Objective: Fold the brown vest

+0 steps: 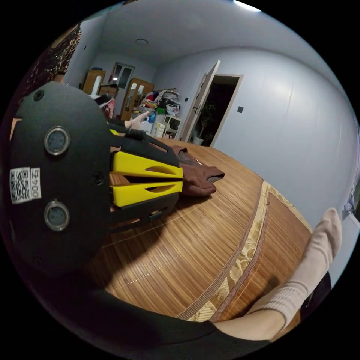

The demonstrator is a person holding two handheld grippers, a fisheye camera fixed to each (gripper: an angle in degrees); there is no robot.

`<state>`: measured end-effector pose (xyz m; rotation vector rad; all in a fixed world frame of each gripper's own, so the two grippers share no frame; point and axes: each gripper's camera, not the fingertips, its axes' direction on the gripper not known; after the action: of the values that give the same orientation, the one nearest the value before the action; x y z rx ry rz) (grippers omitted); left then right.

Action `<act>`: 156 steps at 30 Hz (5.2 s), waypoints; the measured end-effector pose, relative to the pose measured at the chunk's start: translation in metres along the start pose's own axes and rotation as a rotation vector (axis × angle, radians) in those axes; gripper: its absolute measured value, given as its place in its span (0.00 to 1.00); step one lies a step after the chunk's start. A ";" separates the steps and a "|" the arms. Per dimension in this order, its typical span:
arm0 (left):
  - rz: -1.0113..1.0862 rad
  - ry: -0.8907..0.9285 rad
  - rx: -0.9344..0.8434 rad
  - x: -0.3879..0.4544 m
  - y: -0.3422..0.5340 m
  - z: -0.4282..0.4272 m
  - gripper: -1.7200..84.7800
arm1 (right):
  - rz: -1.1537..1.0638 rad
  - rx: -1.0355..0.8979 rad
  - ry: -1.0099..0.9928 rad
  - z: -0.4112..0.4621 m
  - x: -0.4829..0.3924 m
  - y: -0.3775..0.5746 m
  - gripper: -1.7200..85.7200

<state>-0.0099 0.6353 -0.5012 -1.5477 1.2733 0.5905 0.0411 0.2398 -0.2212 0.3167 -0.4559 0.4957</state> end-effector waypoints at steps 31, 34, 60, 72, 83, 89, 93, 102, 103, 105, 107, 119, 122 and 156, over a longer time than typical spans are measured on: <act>-0.153 0.153 -0.223 -0.154 0.026 -0.097 0.04 | -0.113 -0.578 0.178 0.006 -0.001 0.028 0.14; -0.135 0.215 -0.280 -0.166 0.023 -0.104 0.05 | -0.127 -0.599 0.184 0.005 -0.002 0.032 0.12; -0.406 0.501 -0.351 -0.287 0.041 -0.141 0.11 | 0.005 -0.616 -0.039 -0.059 -0.005 0.084 0.12; -0.333 0.620 -0.230 -0.315 0.072 -0.188 0.05 | -0.063 -0.475 -0.265 -0.105 -0.039 0.135 0.05; -0.434 1.159 0.310 -0.372 0.116 -0.375 0.05 | -0.424 -0.211 -0.633 -0.273 -0.186 0.192 0.04; -0.327 1.208 0.411 -0.362 0.120 -0.465 0.05 | -0.470 -0.139 -0.724 -0.349 -0.271 0.214 0.03; -0.448 1.242 0.327 -0.365 0.112 -0.427 0.05 | -0.370 -0.184 -0.603 -0.322 -0.284 0.208 0.03; -0.296 1.094 0.349 -0.356 -0.002 -0.441 0.05 | -0.395 -0.116 -0.423 -0.279 -0.348 0.160 0.04; -0.284 1.057 0.346 -0.354 -0.008 -0.439 0.05 | -0.404 -0.115 -0.386 -0.274 -0.352 0.160 0.04; -0.299 0.993 0.308 -0.351 -0.011 -0.425 0.05 | -0.392 -0.122 -0.319 -0.259 -0.346 0.163 0.04; -0.328 0.959 0.237 -0.344 -0.007 -0.398 0.05 | -0.353 -0.159 -0.265 -0.236 -0.331 0.171 0.05; -0.566 0.733 -0.119 -0.288 0.094 -0.230 0.05 | -0.012 -0.294 0.040 -0.093 -0.195 0.263 0.09; -0.406 0.618 -0.063 -0.260 0.069 -0.231 0.05 | -0.164 -0.290 0.128 -0.057 -0.222 0.261 0.10; -0.076 0.309 -0.117 -0.178 -0.023 -0.129 0.09 | -0.458 -0.340 0.276 0.207 -0.286 0.291 0.15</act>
<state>-0.0748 0.5945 -0.2939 -1.8295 1.4212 0.3921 -0.4051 0.2917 -0.1323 0.0170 -0.1823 0.0085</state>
